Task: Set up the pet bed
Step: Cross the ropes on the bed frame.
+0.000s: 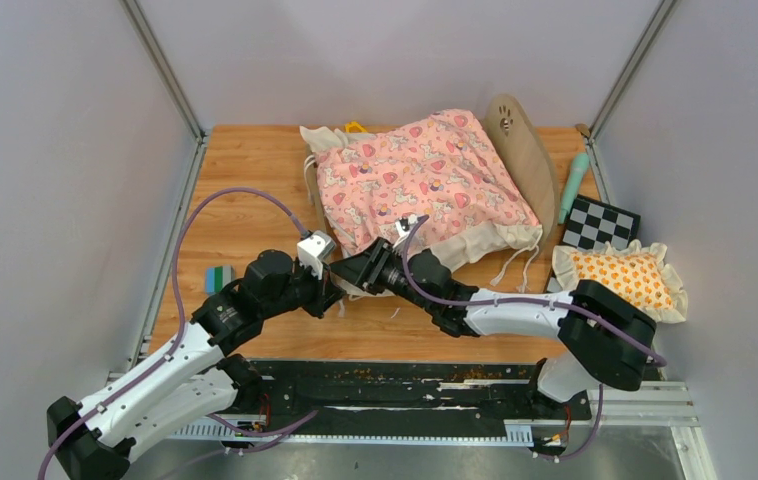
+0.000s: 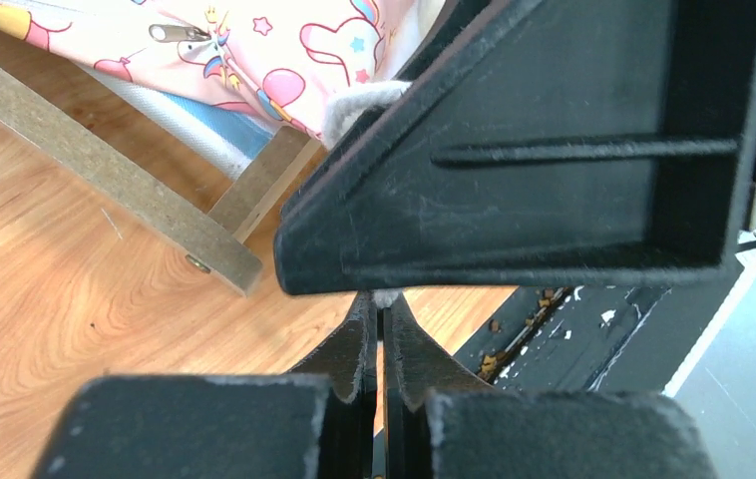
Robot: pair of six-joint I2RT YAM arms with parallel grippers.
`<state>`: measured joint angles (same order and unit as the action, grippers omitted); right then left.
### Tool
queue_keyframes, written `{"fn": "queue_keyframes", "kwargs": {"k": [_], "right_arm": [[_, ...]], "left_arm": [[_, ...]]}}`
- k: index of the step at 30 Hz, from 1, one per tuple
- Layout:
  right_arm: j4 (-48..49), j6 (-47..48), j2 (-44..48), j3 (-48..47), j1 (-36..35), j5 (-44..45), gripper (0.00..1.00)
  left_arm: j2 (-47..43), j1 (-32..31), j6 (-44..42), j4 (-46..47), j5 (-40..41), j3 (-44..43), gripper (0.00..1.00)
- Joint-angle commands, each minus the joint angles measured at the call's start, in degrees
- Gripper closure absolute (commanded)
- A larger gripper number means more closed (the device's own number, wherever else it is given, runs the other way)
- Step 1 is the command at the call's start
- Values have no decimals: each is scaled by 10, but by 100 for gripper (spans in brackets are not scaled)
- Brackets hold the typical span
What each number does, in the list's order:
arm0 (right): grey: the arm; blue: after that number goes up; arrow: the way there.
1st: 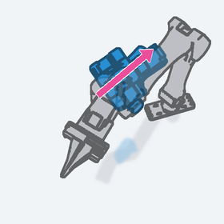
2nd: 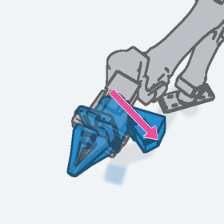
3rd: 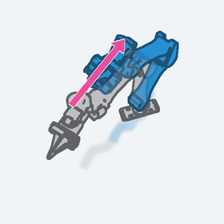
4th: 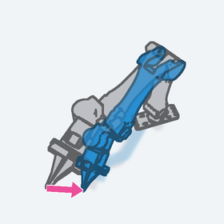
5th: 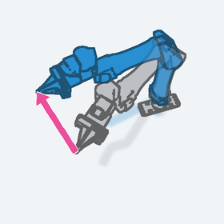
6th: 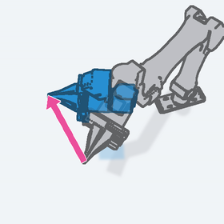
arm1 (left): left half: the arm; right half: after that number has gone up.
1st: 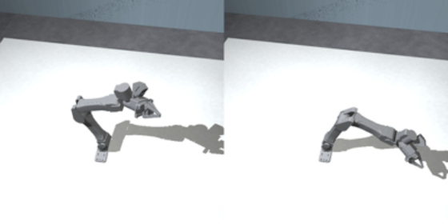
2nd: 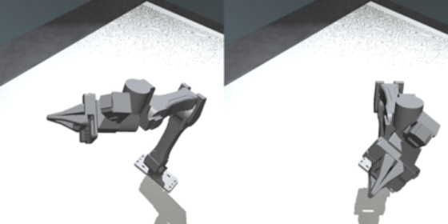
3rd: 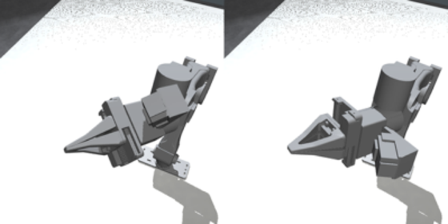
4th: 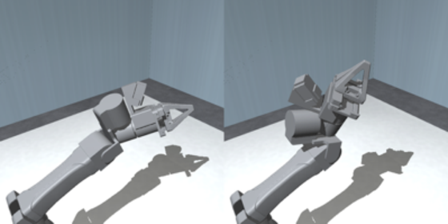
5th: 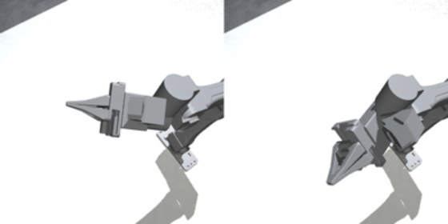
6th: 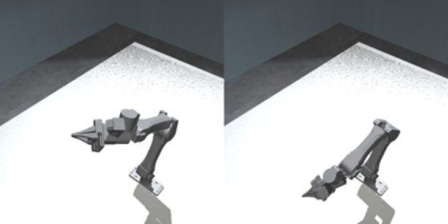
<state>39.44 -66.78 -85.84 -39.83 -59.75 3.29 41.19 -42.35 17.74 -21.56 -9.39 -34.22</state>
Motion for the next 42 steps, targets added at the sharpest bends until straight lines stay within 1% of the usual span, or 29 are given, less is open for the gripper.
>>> {"fn": "queue_keyframes", "kwargs": {"k": [1, 7, 10, 12, 14, 16, 20, 23, 26, 30, 33, 35, 37, 42], "right_arm": [[11, 3, 11, -28, -20, 30, 61], [-26, 25, 28, -46, -30, 48, 61], [-26, 22, 25, -41, -30, 57, 65], [-26, 16, 21, -38, -30, 60, 68], [-25, 11, 16, -38, -30, 54, 69], [-20, 10, 11, -38, -30, 52, 70], [-14, 17, 6, -41, -30, 54, 82], [-13, 22, 5, -42, -30, 60, 86], [-12, 28, 7, -43, -26, 68, 89], [-13, 37, 13, -41, -17, 77, 93], [-13, 43, 26, -40, -7, 88, 97], [-19, 44, 35, -45, 3, 90, 99], [-34, 35, 46, -50, 12, 100, 100], [-61, 24, 72, -55, 24, 164, 100]], "left_arm": [[-6, -2, 3, 15, -10, 3, 98], [-8, -2, 4, 18, -12, 4, 95], [-11, -2, 4, 16, -12, 4, 90], [-16, -2, 5, 15, -11, 3, 84], [-19, -2, 7, 14, -10, 2, 74], [-25, -2, 7, 9, -10, 0, 68], [-38, -2, 11, -3, -5, -6, 57], [-49, -2, 16, -17, -1, -14, 50], [-61, -2, 16, -44, 10, -32, 46], [-81, -2, 13, -95, 55, -70, 41], [-105, -2, 22, -129, 127, -98, 39], [-126, -2, 42, -145, 179, -108, 34], [-150, -2, 56, -156, 221, -112, 32], [-198, -2, 49, -156, 262, -111, 32]]}}
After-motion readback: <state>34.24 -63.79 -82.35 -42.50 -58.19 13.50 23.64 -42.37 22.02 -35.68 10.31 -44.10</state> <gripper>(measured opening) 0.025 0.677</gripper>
